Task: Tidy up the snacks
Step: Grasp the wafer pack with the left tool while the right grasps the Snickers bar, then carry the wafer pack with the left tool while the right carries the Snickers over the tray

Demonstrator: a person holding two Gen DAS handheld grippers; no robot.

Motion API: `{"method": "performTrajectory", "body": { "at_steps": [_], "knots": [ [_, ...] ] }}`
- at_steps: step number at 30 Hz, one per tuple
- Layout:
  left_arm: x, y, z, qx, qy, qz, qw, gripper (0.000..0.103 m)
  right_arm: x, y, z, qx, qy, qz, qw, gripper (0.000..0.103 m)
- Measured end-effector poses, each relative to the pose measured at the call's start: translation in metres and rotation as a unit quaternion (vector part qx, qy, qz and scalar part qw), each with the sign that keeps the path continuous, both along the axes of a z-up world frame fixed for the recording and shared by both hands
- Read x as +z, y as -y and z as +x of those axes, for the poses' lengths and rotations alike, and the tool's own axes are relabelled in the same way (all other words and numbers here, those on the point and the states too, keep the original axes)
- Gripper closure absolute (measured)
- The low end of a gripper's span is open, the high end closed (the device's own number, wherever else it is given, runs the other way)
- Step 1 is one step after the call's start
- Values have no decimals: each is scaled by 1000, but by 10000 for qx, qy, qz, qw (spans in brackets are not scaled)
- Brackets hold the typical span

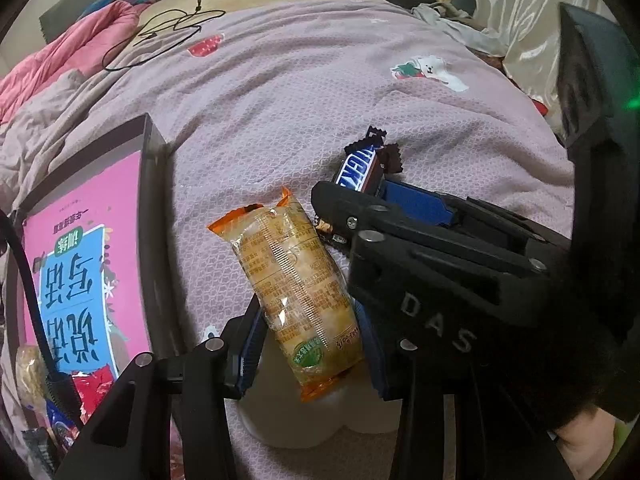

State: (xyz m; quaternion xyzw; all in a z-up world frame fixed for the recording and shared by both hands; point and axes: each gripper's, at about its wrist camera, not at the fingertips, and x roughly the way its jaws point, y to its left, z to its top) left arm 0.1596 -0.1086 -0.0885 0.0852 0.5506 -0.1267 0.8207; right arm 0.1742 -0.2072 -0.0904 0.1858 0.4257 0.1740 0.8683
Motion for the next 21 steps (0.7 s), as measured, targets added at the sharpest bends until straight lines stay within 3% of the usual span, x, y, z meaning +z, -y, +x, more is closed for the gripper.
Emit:
{"method": "performTrajectory", "body": {
  "at_steps": [4, 13, 21],
  "knots": [
    [7, -2, -4, -41, 73, -50, 10000, 58, 14, 2, -6, 79, 216, 181, 9996, 85],
    [27, -13, -10, -21, 191, -230, 9995, 66, 42, 22, -29, -371, 651, -213, 9970, 86],
    [49, -24, -24, -11, 291, -390, 9988, 66, 56, 40, -54, -614, 818, -125, 9947, 86]
  ]
}}
